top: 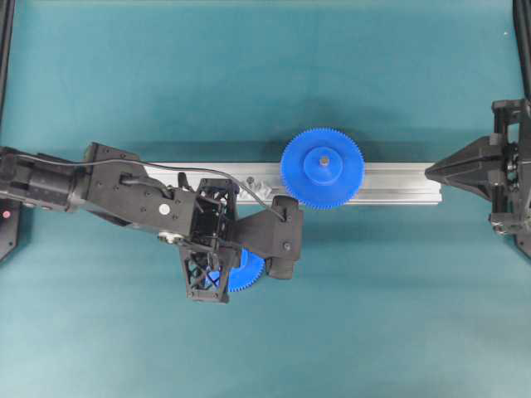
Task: Find the location of the shaft and insert the small gear.
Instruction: 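Close the left gripper on the small blue gear's hub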
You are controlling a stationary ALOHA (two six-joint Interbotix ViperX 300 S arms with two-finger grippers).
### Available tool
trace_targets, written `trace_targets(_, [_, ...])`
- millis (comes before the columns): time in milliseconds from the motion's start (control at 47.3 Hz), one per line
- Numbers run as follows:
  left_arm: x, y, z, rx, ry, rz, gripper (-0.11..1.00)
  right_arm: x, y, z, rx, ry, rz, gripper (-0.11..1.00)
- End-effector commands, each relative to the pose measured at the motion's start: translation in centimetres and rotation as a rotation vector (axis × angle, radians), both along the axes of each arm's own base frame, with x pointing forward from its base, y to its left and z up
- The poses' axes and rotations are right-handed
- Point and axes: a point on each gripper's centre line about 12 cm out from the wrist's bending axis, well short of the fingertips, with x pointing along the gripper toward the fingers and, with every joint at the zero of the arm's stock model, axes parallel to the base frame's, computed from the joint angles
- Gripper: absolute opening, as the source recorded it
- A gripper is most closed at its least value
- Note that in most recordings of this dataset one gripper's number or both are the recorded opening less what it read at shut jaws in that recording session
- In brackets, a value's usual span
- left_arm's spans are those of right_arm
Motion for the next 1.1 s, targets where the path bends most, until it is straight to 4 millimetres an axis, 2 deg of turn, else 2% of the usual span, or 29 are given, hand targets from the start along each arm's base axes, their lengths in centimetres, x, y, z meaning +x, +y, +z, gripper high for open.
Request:
trace_targets(0, [0.4,-0.2,1.1,-0.002,-0.034,-0.006,0.13,0.2,-0.1,0.4,0.005,-0.016,-0.007,0.04])
trace_targets(85, [0.5,-0.2,1.1,-0.003,-0.034,-0.002,0.26,0.2,-0.1,0.4,0.005,-0.016,-0.007,0.04])
trace_targets(275, [0.9,-0.3,0.8,-0.008,-0.038,0.010,0.79,0.1,-0.1,0.1,0.009,-0.007,-0.009,0.04])
trace_targets(359, [1.0,-0.3,0.7,-0.008,-0.045,0.005,0.92,0.1,-0.1,0.1,0.008,-0.012,-0.009,0.04])
trace_targets(1078, [1.1,-0.3,-1.1,-0.001,0.005,0.007,0.91,-0.2,0.0,-0.1,0.009,-0.016,-0.009,0.04])
